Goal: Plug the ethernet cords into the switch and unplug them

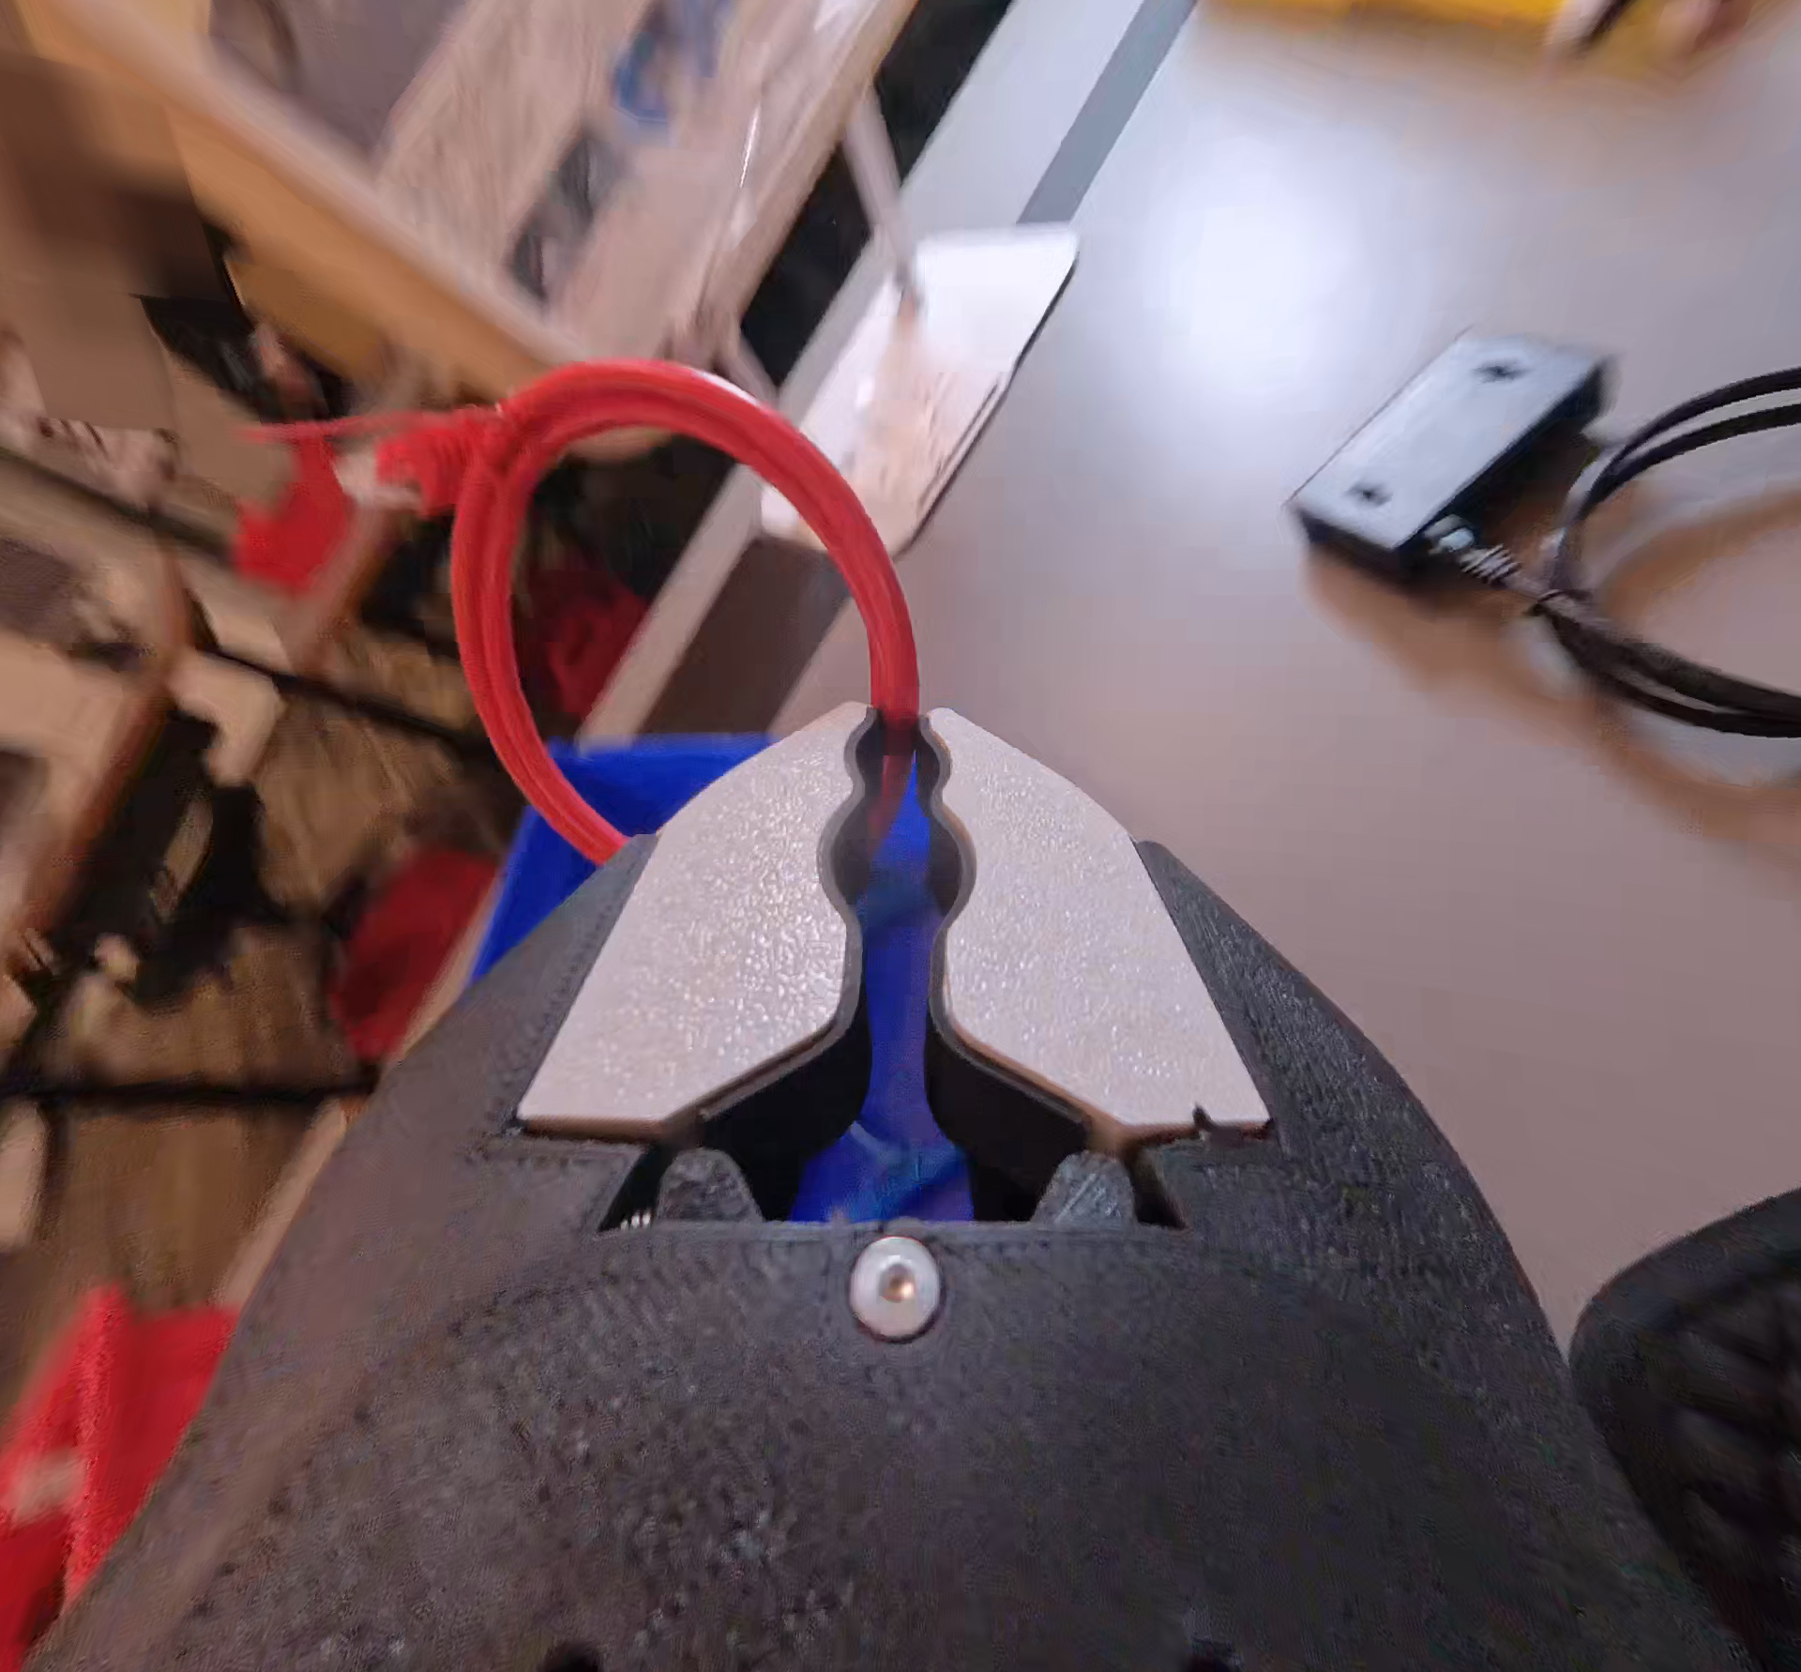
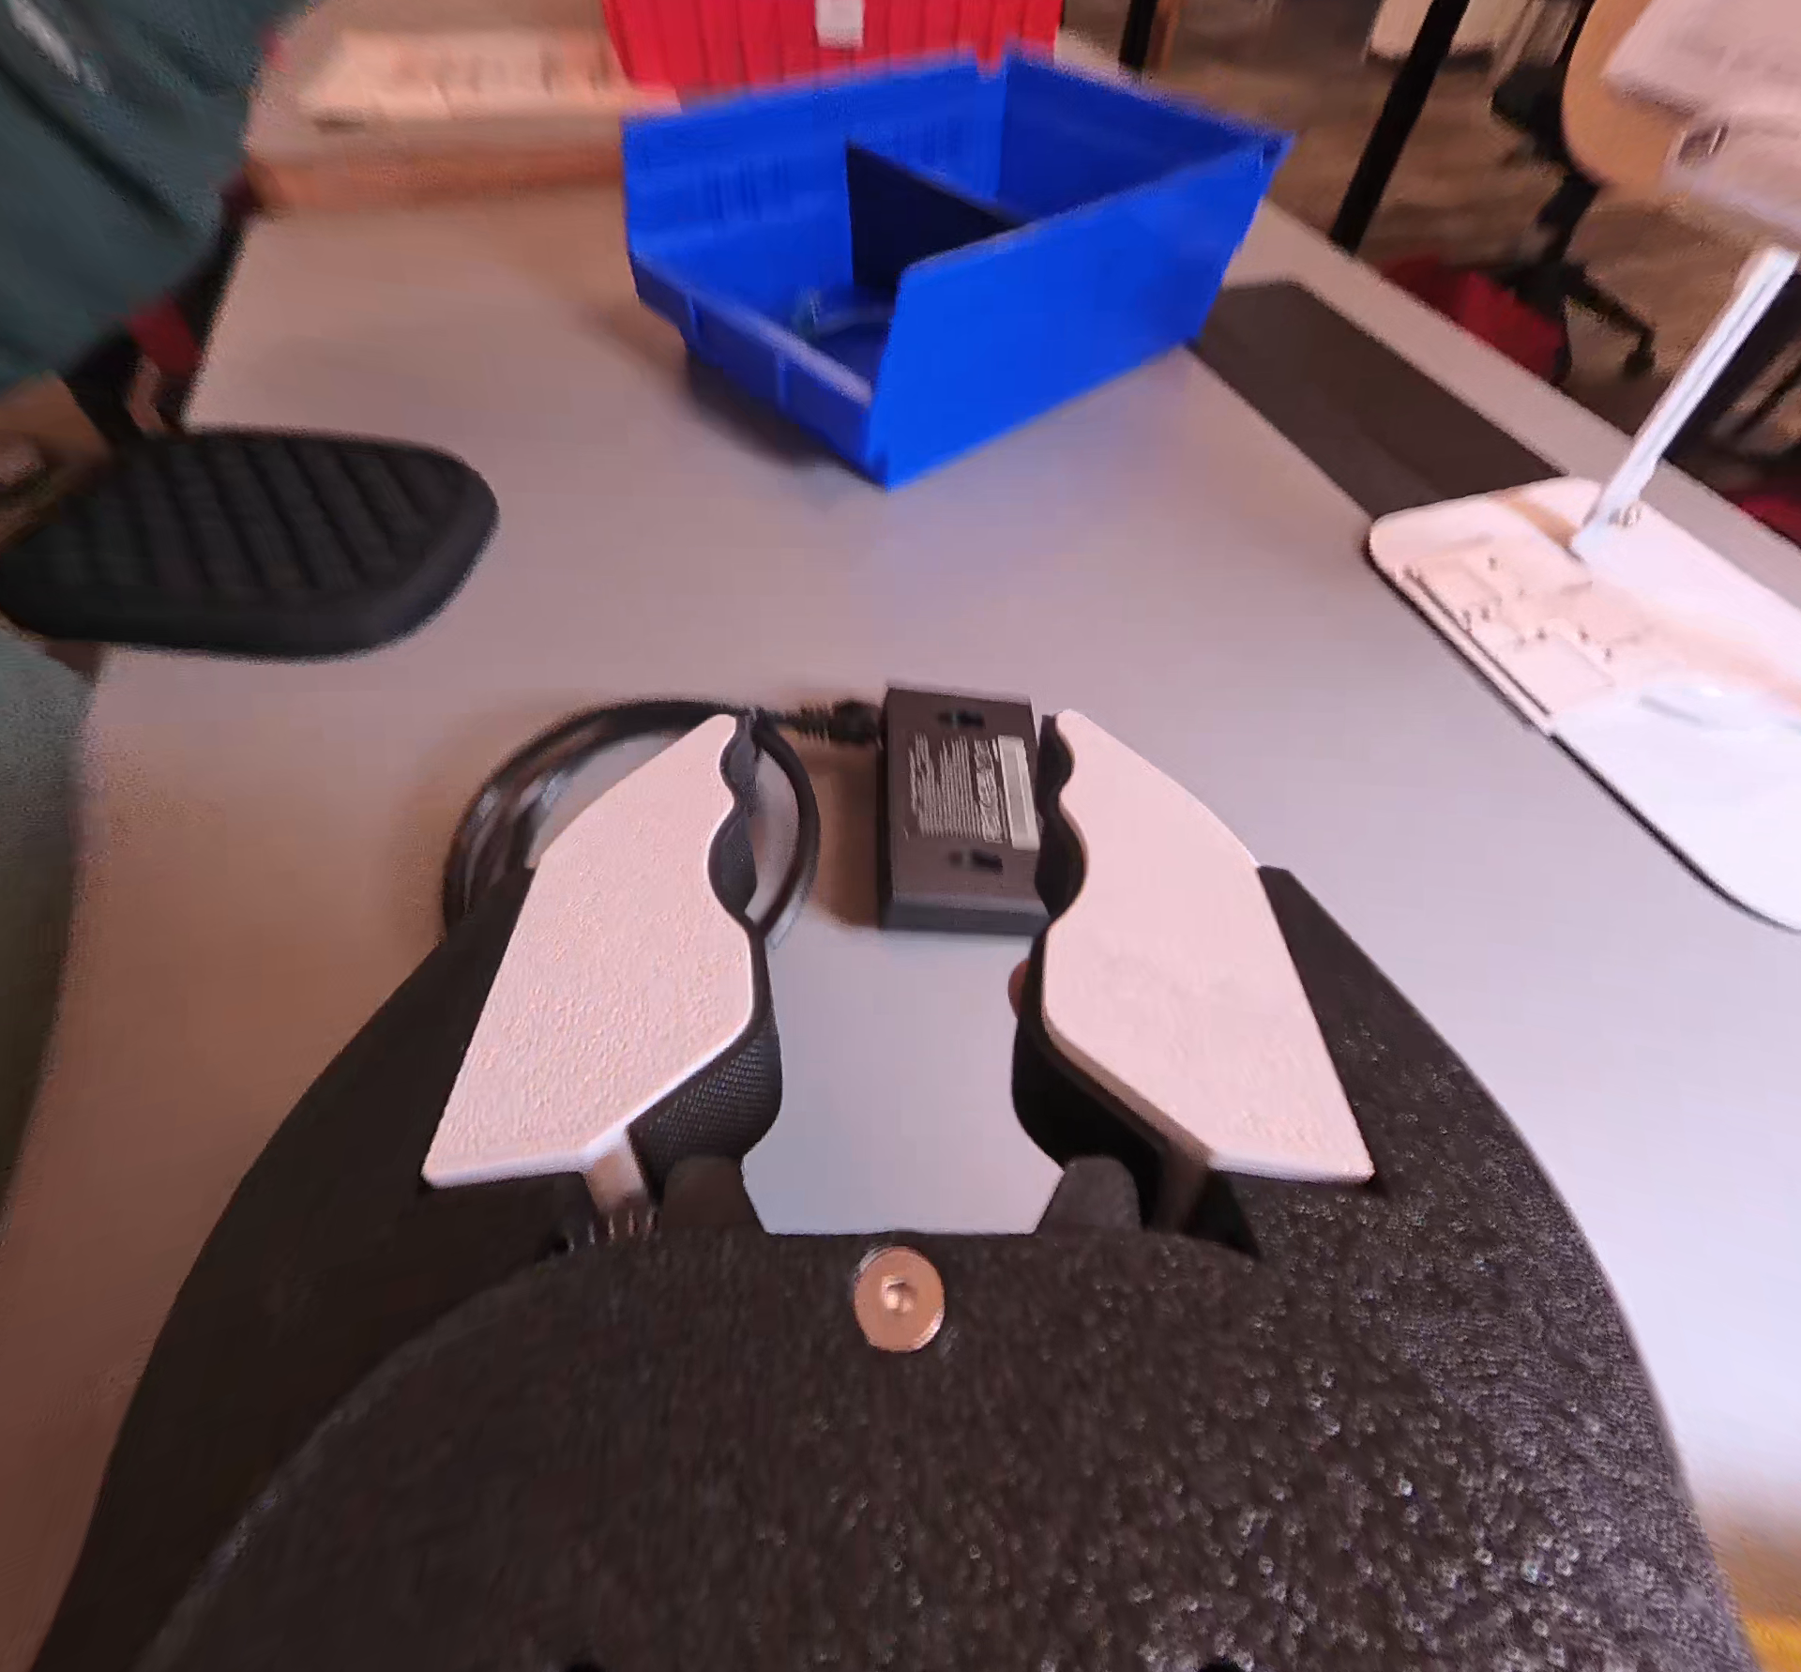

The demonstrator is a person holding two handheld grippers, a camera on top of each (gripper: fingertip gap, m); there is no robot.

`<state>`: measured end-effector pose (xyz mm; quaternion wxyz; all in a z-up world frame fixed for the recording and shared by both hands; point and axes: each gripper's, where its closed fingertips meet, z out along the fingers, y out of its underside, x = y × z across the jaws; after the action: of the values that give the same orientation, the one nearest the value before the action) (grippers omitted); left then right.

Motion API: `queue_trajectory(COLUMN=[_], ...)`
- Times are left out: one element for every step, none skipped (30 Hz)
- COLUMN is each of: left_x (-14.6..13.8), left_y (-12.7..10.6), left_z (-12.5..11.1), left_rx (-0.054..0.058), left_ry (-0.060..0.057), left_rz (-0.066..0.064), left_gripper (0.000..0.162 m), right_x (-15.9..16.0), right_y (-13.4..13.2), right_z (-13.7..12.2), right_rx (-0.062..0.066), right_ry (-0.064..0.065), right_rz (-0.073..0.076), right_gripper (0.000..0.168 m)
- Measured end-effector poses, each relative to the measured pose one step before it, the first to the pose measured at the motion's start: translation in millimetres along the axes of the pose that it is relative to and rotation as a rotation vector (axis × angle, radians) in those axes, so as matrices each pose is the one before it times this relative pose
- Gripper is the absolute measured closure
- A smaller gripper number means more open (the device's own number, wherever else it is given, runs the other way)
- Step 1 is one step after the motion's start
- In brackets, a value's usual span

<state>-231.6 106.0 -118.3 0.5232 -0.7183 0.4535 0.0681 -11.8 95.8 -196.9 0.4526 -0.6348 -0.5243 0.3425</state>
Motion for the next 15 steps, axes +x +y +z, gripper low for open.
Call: queue_trajectory(left_x=[21.05, 17.53, 18.94, 18.65, 16.46, 17.41, 15.92, 13.73, 11.43, 8.46, 9.27, 8.71, 8.16, 7.9, 6.54], left_y=[-22.99, -22.57, -15.11, -9.63, -6.85, -5.48, -4.8, -2.84, -0.86, 0.48, 0.35, 0.64, -0.23, 0.5, 2.26], left_z=[-7.43, -3.24, 1.55, 4.52, 5.97, 6.65, 6.91, 6.88, 6.7, 5.83, 5.01, 4.51, 3.79, 3.57, 3.53], left_rx=[0.097, 0.0911, 0.0472, 0.0285, 0.027, 0.0272, 0.0299, 0.0212, 0.0117, 0.004, 0.0057, 0.0005, 0.0035, -0.0032, -0.0154], left_ry=[0.0116, -0.0024, 0.0198, 0.0196, 0.0091, 0.0272, 0.028, 0.021, 0.0125, -0.0005, 0.0131, 0.0188, 0.0179, 0.0198, 0.0129], left_rz=[0.0801, 0.0322, 0.0103, 0.0242, 0.0361, 0.0224, 0.0087, 0.0128, 0.0221, 0.0283, 0.0274, 0.0175, 0.0195, 0.0249, 0.0345], left_gripper=[0.155, 0.155, 0.155, 0.155, 0.155, 0.155, 0.155, 0.155, 0.156, 0.156, 0.156, 0.156, 0.156, 0.156, 0.156], right_x=[-3.07, -4.81, -7.12, -8.9, -8.71, -7.66, -5.38, -1.69, -1.99, -3.41, -2.4, -1.12, -1.28, -2.22, -2.04], right_y=[-9.8, -8.88, -9.02, -9.38, -7.9, -6.72, -5.8, -3.79, -2.53, -1.6, 0.07, 2.26, 3.91, 2.85, 2.45], right_z=[0.55, 1.12, 1.27, 0.87, 1.09, 0.96, 0.28, -0.06, -0.31, -0.3, 0.23, 0.89, 1.64, 1.38, 0.91], right_rx=[0.0514, 0.0424, 0.0438, 0.0468, 0.0367, 0.0308, 0.0312, 0.022, 0.0163, 0.0131, 0.0044, -0.0066, -0.0156, -0.0012, 0.0038], right_ry=[-0.0071, -0.0159, -0.0302, -0.0458, -0.0537, -0.0548, -0.0423, -0.0197, -0.0242, -0.0355, -0.0298, -0.024, -0.0281, -0.0346, -0.0324], right_rz=[0.0044, 0.0034, 0.0093, 0.0284, 0.0536, 0.0673, 0.0637, 0.0567, 0.0518, 0.0548, 0.0563, 0.0555, 0.0497, 0.0337, 0.0211], right_gripper=[0.113, 0.113, 0.113, 0.113, 0.112, 0.11, 0.109, 0.108, 0.106, 0.105, 0.104, 0.106, 0.107, 0.119, 0.13])
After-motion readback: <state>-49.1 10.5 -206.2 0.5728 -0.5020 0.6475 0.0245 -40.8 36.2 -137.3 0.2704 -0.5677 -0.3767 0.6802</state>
